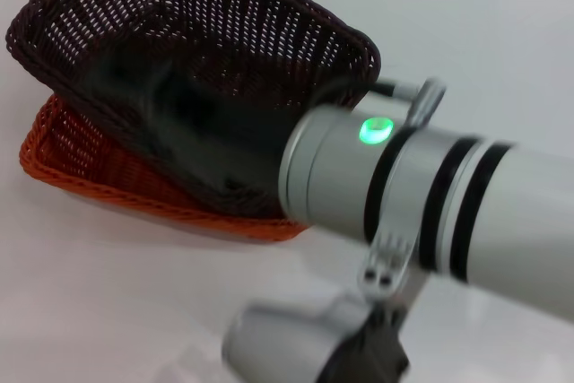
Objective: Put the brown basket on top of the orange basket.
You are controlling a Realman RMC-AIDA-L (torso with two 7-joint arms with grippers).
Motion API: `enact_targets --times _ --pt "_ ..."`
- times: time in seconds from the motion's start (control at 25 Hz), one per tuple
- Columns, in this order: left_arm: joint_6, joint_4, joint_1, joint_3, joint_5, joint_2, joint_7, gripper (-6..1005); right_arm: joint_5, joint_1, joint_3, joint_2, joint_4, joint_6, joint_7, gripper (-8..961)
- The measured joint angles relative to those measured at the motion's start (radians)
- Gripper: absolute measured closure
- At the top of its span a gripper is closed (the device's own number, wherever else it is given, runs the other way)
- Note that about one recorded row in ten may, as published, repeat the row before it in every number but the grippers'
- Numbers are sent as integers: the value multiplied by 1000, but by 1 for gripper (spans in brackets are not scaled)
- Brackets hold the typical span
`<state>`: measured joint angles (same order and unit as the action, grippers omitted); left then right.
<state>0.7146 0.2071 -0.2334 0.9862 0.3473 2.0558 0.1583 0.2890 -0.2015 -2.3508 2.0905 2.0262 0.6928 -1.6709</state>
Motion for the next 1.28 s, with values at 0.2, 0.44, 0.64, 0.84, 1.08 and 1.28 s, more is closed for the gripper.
enact_targets --times 0.2,0.44,0.64,0.84,1.08,1.28 --pt "8 2 1 0 0 1 -1 172 4 32 60 2 -53 -242 105 264" --pt "14 37 5 0 0 2 -1 172 5 64 81 0 -125 -439 217 264" --pt "173 39 8 26 0 7 -18 172 -2 55 87 -3 -152 -467 308 264" --pt "269 53 20 71 -1 8 -88 172 4 49 97 -2 -183 -533 392 264" --pt "379 57 41 88 -2 6 -223 172 8 61 146 -4 -307 -831 642 264" --pt "454 61 58 116 -2 2 -294 172 80 92 200 -10 -451 -1167 874 264"
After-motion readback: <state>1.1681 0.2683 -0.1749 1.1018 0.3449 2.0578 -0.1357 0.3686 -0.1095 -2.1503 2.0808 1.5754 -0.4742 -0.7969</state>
